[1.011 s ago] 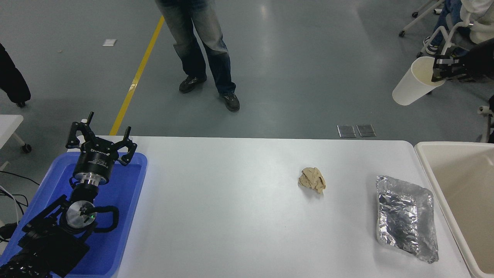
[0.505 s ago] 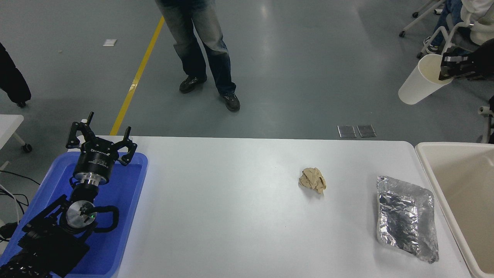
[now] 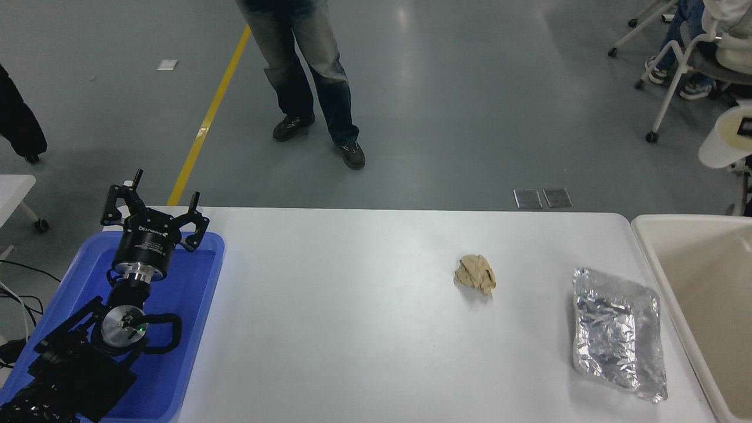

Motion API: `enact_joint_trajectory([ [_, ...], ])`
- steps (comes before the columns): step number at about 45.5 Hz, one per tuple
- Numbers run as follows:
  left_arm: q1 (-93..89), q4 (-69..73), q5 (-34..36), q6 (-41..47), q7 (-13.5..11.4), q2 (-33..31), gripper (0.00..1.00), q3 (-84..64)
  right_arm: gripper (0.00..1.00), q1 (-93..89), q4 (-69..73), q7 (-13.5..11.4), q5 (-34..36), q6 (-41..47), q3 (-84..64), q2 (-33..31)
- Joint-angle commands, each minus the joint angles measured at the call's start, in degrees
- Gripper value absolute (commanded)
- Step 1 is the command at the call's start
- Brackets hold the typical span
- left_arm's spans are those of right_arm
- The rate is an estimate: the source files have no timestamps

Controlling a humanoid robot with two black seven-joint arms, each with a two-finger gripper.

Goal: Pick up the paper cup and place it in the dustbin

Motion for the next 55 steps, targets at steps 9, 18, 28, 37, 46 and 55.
enact_joint_trajectory([
  [9, 0.00, 0.01, 0.02, 0.00, -0.05, 0.00, 1.00, 0.00, 0.00, -24.26, -11.05, -4.41, 0.17, -9.74, 12.81, 2.87],
  [18, 0.00, 0.01, 0.02, 0.00, -0.05, 0.00, 1.00, 0.00, 0.00, -31.91, -12.98, -4.85, 0.17, -12.20, 18.71, 5.15],
  [28, 0.00, 0.01, 0.02, 0.00, 0.03, 0.00, 1.00, 0.00, 0.00, -37.36, -13.60, -4.85, 0.96, -14.66, 21.96, 7.88],
  [37, 0.00, 0.01, 0.02, 0.00, 0.03, 0.00, 1.00, 0.00, 0.00, -39.30, -13.51, -5.12, 1.40, -15.72, 23.63, 9.55],
  [46, 0.00, -0.08, 0.02, 0.00, -0.05, 0.00, 1.00, 0.00, 0.00, -39.38, -13.51, -5.12, 1.66, -15.80, 24.07, 10.08],
  [55, 0.00, 0.01, 0.02, 0.00, 0.03, 0.00, 1.00, 0.00, 0.00, -39.38, -13.51, -5.12, 1.75, -15.89, 24.07, 10.25],
])
